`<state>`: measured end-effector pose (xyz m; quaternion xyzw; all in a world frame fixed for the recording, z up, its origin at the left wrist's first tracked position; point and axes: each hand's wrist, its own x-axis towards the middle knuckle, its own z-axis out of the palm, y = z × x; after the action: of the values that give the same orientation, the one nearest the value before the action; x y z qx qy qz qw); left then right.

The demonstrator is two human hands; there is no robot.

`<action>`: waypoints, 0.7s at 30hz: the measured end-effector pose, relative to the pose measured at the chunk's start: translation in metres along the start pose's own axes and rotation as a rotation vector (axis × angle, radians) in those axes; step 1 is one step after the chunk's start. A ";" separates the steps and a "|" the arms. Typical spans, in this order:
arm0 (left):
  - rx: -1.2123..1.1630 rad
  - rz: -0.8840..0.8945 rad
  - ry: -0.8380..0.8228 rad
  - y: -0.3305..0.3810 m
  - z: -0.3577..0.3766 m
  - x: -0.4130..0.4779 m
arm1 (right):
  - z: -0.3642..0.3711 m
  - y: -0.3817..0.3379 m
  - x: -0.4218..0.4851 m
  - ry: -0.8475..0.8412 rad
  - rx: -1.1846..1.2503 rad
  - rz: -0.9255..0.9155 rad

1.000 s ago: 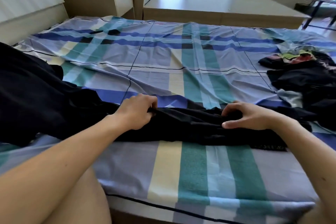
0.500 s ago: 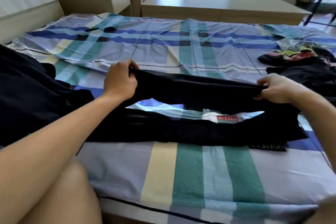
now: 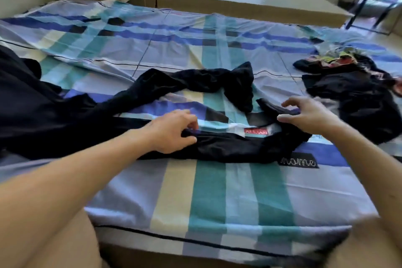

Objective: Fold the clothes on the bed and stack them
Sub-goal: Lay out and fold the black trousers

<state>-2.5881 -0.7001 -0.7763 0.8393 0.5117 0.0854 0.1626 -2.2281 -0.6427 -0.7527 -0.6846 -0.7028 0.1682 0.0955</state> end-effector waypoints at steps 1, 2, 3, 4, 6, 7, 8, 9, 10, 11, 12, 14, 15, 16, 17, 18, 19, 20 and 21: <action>0.045 0.006 -0.084 0.001 0.009 -0.001 | 0.004 0.014 -0.006 -0.074 -0.057 0.060; 0.084 0.017 -0.126 0.004 0.016 0.000 | 0.004 0.026 -0.010 -0.125 -0.082 0.106; 0.116 0.033 -0.123 0.007 0.019 -0.001 | 0.003 0.035 -0.014 -0.135 -0.073 0.139; 0.133 0.051 -0.096 0.009 0.021 -0.002 | 0.001 0.041 -0.016 -0.105 -0.020 0.166; 0.155 0.075 -0.078 0.011 0.027 -0.002 | -0.003 0.051 -0.020 -0.005 0.187 0.200; 0.157 0.083 -0.079 0.011 0.028 -0.003 | -0.006 0.054 -0.022 0.049 0.316 0.200; 0.153 0.099 -0.082 0.013 0.029 -0.001 | -0.012 0.058 -0.028 0.108 0.451 0.209; 0.148 0.113 -0.074 0.014 0.030 0.000 | -0.019 0.060 -0.033 0.174 0.581 0.213; 0.145 0.131 -0.056 0.016 0.030 0.001 | -0.028 0.063 -0.038 0.238 0.730 0.220; 0.144 0.154 -0.030 0.018 0.031 0.003 | -0.038 0.068 -0.043 0.283 0.903 0.232; 0.142 0.173 -0.001 0.020 0.031 0.004 | -0.048 0.074 -0.048 0.317 1.095 0.240; 0.105 0.184 0.030 0.024 0.032 0.007 | -0.057 0.084 -0.059 0.292 1.289 0.256; 0.073 0.182 0.021 0.025 0.033 0.007 | -0.056 0.090 -0.062 0.275 1.214 0.307; 0.043 0.180 0.001 0.026 0.032 0.007 | -0.052 0.096 -0.064 0.246 1.080 0.375; 0.030 0.178 -0.031 0.026 0.033 0.008 | -0.048 0.099 -0.068 0.193 0.935 0.428; 0.029 0.187 -0.058 0.026 0.033 0.008 | -0.044 0.099 -0.070 0.144 0.819 0.476; 0.038 0.203 -0.069 0.026 0.034 0.009 | -0.041 0.097 -0.071 0.100 0.741 0.512; 0.044 0.226 -0.060 0.027 0.035 0.009 | -0.040 0.096 -0.071 0.063 0.692 0.519; 0.041 0.246 -0.042 0.028 0.035 0.009 | -0.040 0.095 -0.069 0.028 0.672 0.501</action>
<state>-2.5495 -0.7107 -0.7993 0.9005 0.4030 0.0765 0.1445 -2.1218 -0.7068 -0.7438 -0.7675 -0.4191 0.3968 0.2791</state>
